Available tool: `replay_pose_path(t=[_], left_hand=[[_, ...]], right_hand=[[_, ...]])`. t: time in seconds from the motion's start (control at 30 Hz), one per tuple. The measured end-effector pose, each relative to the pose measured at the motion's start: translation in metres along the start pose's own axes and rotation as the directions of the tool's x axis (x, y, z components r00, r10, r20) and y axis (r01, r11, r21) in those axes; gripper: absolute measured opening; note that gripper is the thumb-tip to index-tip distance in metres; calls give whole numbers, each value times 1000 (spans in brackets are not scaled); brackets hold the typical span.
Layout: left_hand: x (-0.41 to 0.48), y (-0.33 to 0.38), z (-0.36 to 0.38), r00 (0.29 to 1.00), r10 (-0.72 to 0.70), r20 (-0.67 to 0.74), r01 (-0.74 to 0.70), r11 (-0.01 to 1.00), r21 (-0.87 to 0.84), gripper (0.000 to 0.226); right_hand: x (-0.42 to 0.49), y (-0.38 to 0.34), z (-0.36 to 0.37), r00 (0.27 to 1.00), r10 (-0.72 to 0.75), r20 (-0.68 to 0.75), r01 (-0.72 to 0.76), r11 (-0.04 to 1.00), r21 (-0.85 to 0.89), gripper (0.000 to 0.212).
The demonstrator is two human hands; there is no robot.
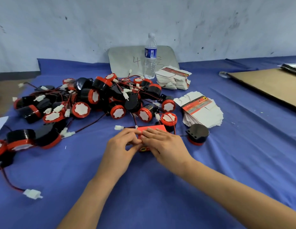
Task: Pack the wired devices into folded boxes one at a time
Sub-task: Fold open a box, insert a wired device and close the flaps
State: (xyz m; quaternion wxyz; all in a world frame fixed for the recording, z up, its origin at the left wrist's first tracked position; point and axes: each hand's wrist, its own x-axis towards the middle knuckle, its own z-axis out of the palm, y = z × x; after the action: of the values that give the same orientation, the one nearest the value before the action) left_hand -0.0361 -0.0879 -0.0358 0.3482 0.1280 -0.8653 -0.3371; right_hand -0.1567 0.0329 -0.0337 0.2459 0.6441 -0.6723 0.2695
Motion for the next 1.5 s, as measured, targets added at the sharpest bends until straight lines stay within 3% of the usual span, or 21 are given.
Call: replay_pose_path(t=[0.1, 0.2, 0.33, 0.47, 0.6, 0.73, 0.93, 0.97, 1.03, 1.1, 1.17, 1.23, 1.33, 1.4, 1.5], left_hand=[[-1, -2, 1, 1000, -16, 4, 16, 1000, -10, 14], [-2, -6, 6, 996, -91, 17, 92, 995, -33, 15], [-1, -8, 9, 987, -157, 41, 159, 986, -57, 26], [-1, -6, 8, 993, -80, 83, 86, 993, -77, 29], [-4, 4, 6, 992, -124, -1, 122, 977, -172, 25], [-7, 13, 6, 999, 43, 12, -42, 992, -122, 29], [-13, 16, 12, 988, 83, 131, -58, 981, -185, 57], [-14, 16, 12, 988, 75, 136, -43, 975, -220, 55], [-17, 16, 13, 989, 39, 139, 1, 960, -281, 52], [-17, 12, 15, 991, -10, 134, 52, 947, -317, 54], [-15, 8, 16, 992, -34, 118, 73, 936, -344, 55], [-13, 4, 17, 994, -29, 109, 67, 932, -356, 51], [-11, -2, 19, 993, -14, 118, 56, 932, -358, 44], [-10, -7, 20, 991, -14, 131, 60, 932, -357, 48], [-7, -11, 21, 988, -30, 153, 83, 931, -354, 56]], right_hand=[[4, 5, -2, 999, -16, 33, 16, 1000, -5, 33], [-10, 6, 5, 987, 106, 121, -116, 990, 75, 40], [-18, 7, 11, 967, 203, 154, -205, 979, -4, 54], [-15, 5, 7, 918, 321, 233, -339, 940, 38, 69], [-17, 0, -3, 963, 253, 89, -258, 965, 50, 66], [-23, -1, -9, 970, 240, -47, -237, 970, 59, 51], [-33, -10, -23, 893, 444, -72, -429, 889, 160, 51], [-34, -14, -27, 854, 511, -98, -477, 844, 243, 53], [-38, -22, -39, 701, 694, -165, -561, 679, 474, 54], [-51, -24, -55, 481, 845, -234, -521, 490, 699, 45], [-72, -19, -76, 225, 917, -331, -426, 398, 813, 31], [-100, -7, -101, -42, 895, -444, -382, 397, 835, 27], [-147, 13, -136, -354, 742, -569, -375, 445, 813, 38], [-173, 22, -149, -517, 647, -560, -352, 436, 828, 51], [-195, 26, -154, -659, 583, -475, -271, 405, 873, 56]])
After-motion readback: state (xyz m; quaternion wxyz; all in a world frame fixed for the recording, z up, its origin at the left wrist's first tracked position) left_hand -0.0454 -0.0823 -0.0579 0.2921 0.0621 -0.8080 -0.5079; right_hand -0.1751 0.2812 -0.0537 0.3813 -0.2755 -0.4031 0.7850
